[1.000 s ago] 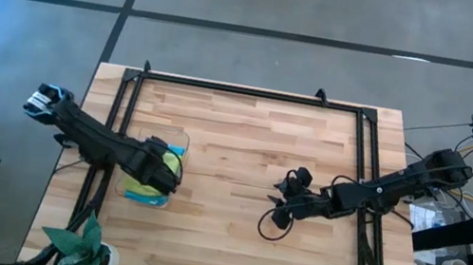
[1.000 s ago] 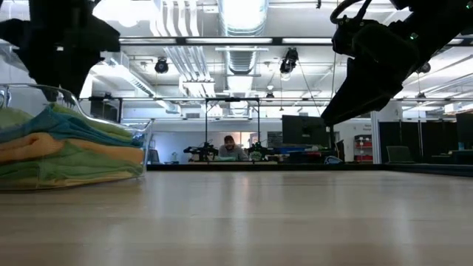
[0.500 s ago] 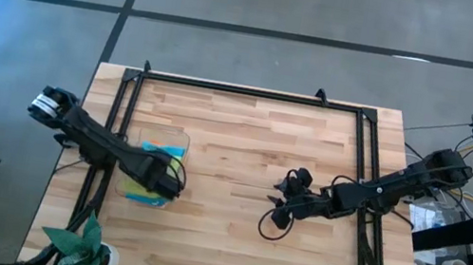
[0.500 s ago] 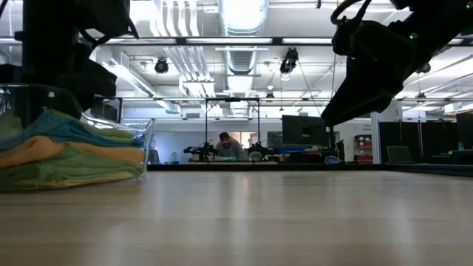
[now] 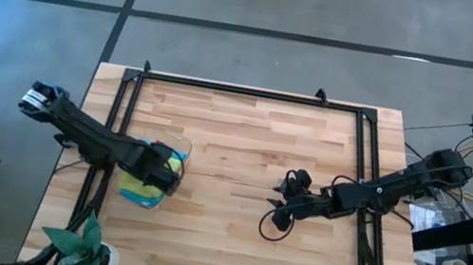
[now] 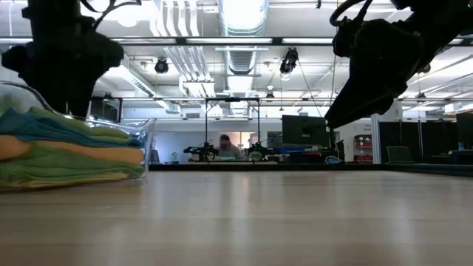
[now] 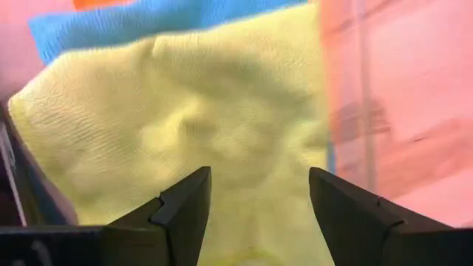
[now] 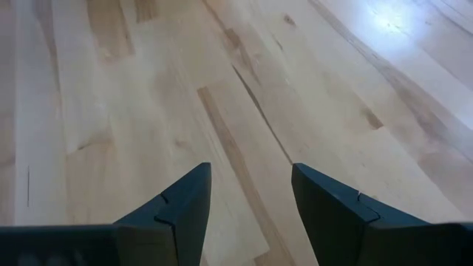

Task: Fold microfiber towels
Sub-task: Put the folded green microfiber towel into the transparent bin

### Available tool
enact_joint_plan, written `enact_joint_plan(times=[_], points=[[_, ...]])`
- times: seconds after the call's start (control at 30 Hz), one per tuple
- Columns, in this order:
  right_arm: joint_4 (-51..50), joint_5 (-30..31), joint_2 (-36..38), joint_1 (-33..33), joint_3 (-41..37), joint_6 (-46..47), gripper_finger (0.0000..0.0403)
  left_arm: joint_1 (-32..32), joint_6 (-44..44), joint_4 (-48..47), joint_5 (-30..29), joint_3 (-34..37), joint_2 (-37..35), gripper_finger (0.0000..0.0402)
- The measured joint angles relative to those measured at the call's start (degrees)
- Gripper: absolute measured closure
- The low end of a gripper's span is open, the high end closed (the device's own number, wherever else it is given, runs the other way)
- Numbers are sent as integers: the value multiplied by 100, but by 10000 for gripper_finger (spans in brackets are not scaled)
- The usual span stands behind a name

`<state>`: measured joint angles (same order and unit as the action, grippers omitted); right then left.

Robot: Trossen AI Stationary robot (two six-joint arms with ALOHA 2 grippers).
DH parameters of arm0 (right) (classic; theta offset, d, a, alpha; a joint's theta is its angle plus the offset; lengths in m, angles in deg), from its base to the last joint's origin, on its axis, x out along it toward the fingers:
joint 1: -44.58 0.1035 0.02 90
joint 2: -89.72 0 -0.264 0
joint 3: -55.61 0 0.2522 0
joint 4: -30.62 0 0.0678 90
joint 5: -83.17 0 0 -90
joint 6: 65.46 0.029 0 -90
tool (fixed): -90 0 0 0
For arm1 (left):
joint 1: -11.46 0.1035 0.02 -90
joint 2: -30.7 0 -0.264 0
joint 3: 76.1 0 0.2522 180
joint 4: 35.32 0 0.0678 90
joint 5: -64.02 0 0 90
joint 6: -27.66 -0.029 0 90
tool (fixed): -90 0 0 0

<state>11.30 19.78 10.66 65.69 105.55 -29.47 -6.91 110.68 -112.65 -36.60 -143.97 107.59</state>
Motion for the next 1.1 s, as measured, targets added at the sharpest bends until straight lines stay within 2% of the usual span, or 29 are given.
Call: enact_joint_plan(times=[0.13,0.33,0.5,0.77,0.97,1.1], points=[[-11,0,1,0,0,0,216,4,76,-298,-68,-27,-470,189],[-11,0,3,2,0,2,216,79,742,-897,-195,210,-879,189],[-16,0,3,2,0,-2,216,79,854,-598,112,526,-664,189],[-115,0,3,2,0,-17,216,79,1104,-633,1134,858,6,189],[-166,0,3,2,0,-17,216,90,833,-649,1175,624,1,189],[-162,0,3,0,0,-17,216,116,586,-715,874,475,-220,189]])
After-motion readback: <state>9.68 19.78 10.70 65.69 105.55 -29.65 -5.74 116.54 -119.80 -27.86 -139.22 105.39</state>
